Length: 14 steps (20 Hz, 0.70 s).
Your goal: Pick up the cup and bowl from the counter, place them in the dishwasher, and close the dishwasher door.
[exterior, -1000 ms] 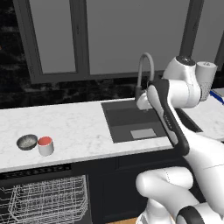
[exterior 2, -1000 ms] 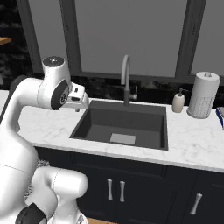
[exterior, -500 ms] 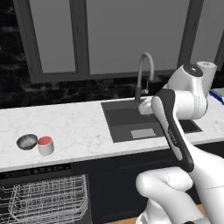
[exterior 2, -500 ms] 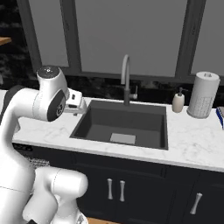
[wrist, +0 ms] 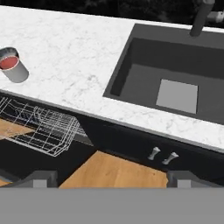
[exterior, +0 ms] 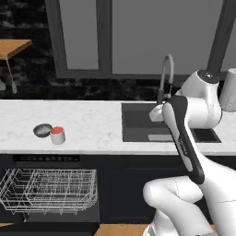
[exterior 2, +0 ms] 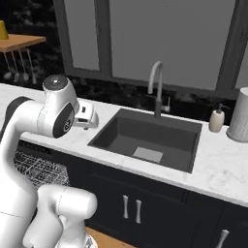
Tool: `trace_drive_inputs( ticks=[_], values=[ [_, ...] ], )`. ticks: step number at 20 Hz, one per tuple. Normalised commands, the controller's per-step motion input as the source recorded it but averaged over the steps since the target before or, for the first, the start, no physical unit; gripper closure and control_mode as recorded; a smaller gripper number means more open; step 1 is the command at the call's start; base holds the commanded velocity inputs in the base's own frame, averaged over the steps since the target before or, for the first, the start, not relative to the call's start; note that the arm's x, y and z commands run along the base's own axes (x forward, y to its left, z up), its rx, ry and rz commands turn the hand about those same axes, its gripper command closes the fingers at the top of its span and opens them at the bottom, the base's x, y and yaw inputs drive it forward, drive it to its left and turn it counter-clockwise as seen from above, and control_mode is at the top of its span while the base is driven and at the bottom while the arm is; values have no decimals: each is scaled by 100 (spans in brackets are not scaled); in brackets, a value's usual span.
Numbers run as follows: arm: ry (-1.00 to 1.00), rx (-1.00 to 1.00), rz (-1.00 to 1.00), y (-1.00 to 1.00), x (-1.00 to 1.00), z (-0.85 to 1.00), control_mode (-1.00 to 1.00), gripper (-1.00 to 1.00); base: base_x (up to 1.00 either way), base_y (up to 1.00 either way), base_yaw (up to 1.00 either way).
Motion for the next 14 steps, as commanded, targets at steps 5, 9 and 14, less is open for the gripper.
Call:
trace_drive_inputs(
  ticks=[5,9,14],
  values=[
    [0,0,0,0,0,0,100,-100,6,-68,74],
    [0,0,0,0,0,0,100,-100,57,-9,81],
    [0,0,0,0,0,0,100,-100,55,-10,85]
  ],
)
